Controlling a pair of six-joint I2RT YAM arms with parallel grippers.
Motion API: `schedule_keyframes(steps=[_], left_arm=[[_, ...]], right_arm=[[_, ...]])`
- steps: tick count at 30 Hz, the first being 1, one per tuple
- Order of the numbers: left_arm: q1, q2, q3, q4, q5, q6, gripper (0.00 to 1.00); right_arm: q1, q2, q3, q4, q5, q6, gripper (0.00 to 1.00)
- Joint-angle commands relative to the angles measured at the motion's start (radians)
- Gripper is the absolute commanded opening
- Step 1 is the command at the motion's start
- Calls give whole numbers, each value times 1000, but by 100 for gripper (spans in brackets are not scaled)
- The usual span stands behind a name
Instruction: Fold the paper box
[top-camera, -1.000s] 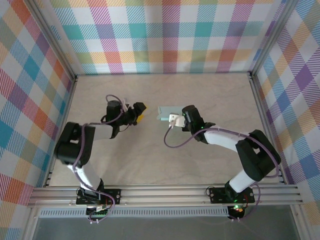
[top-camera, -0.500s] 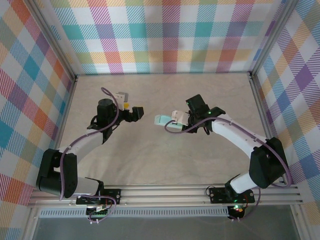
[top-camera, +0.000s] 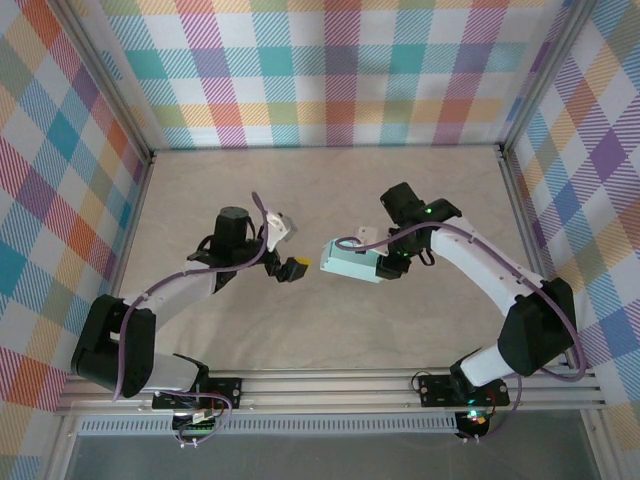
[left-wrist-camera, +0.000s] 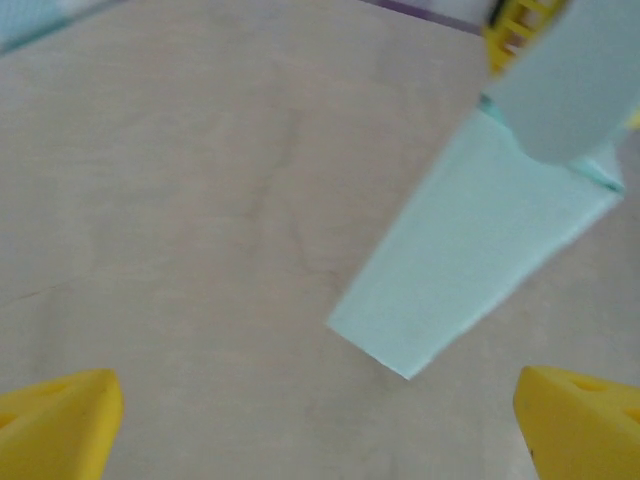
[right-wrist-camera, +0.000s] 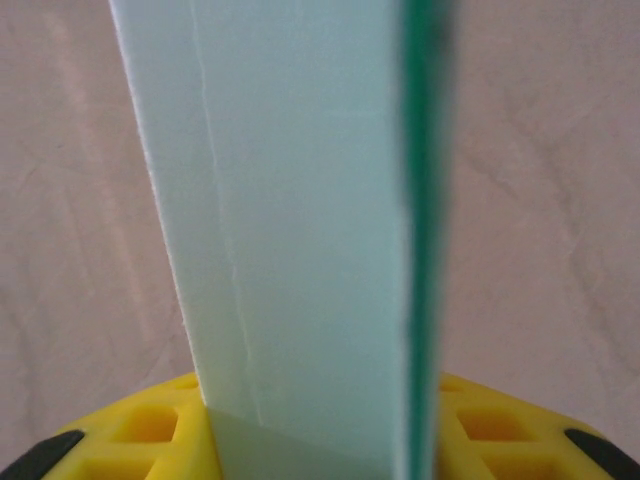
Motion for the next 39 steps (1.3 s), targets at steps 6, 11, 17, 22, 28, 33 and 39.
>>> schedule_keyframes(steps=[6,11,17,22,28,33,39], left_arm=[[-57,68,78,-172,152,202,99],[-99,124,159,-267,229,258,93],[-144,170,219,-355,277,313,81],[-168,207,262,-412,298,349,65],[-174,205,259,-412,296,351,48],[-177,194,251,-411,275,354,43],[-191,177,221,-370,235,324,38]], right_arm=[[1,28,45,-141,-98,-8,32],[17,42,43,-154,-121,-10,32],[33,54,47,-159,-136,-16,32],[40,63,49,-164,-142,-19,32],[48,62,51,-166,-145,-9,32],[49,53,46,-161,-138,-6,34],[49,45,32,-132,-117,1,52]])
